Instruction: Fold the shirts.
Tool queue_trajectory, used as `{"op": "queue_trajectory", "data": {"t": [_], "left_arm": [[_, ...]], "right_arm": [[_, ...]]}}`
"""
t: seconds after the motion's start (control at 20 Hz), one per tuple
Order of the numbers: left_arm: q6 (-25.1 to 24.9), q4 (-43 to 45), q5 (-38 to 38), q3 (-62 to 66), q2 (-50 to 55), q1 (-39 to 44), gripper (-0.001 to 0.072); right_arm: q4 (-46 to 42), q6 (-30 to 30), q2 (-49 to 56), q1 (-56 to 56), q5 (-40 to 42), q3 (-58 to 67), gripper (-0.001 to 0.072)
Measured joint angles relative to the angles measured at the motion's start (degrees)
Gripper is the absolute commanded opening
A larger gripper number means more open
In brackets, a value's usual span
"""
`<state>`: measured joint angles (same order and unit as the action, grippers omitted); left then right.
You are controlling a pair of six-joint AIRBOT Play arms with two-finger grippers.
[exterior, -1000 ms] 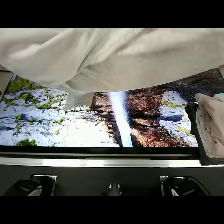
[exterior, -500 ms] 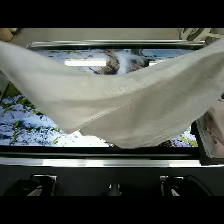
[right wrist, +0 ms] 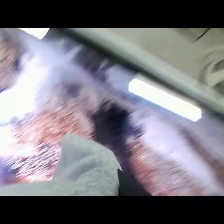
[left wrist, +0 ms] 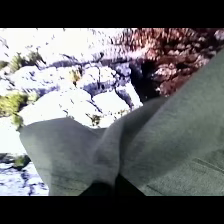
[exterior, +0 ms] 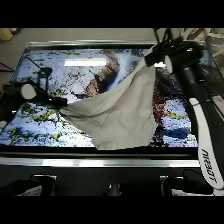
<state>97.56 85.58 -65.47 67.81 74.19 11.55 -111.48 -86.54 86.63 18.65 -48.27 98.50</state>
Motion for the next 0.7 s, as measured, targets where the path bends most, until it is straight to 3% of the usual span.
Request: {"op": "queue_trajectory", "data": {"t": [0.05,0.1,0.15,0.2,0.25,0.4,0.6,0.7], "left_arm": [[0.0,-1.8,0.4,-0.5,2.6,0.0,0.0028],[0.0,-4.0,0.9,-0.8,5.2,0.0,0.0034],[0.0,-5.9,1.3,-0.9,7.2,0.0,0.0161],[0.0,-7.5,1.4,-0.8,8.8,-0.1,0.0433],[0.0,-8.9,1.4,-0.1,10.0,-0.4,0.0614],[-3.0,-10.7,-1.7,5.5,11.8,-3.6,0.0612],[-7.7,-9.9,-8.7,13.8,11.6,-10.6,0.0599],[-8.7,-7.6,-11.8,14.7,11.2,-13.8,0.0599]], "right_arm": [[2.4,-0.5,2.1,0.0,-1.6,0.0,0.0029],[4.7,-0.7,3.9,0.0,-3.3,0.0,0.0145],[6.4,-0.7,5.1,0.0,-4.8,0.0,0.0401],[7.7,-0.6,5.9,0.0,-6.0,0.0,0.0485],[8.7,0.1,6.3,0.0,-7.3,0.0,0.0495],[9.4,6.8,4.9,-0.3,-12.4,0.0,0.0537],[10.9,16.5,2.3,-6.0,-25.8,-0.6,0.0416],[15.4,19.6,0.9,-10.3,-32.4,-3.8,0.0417]]}}
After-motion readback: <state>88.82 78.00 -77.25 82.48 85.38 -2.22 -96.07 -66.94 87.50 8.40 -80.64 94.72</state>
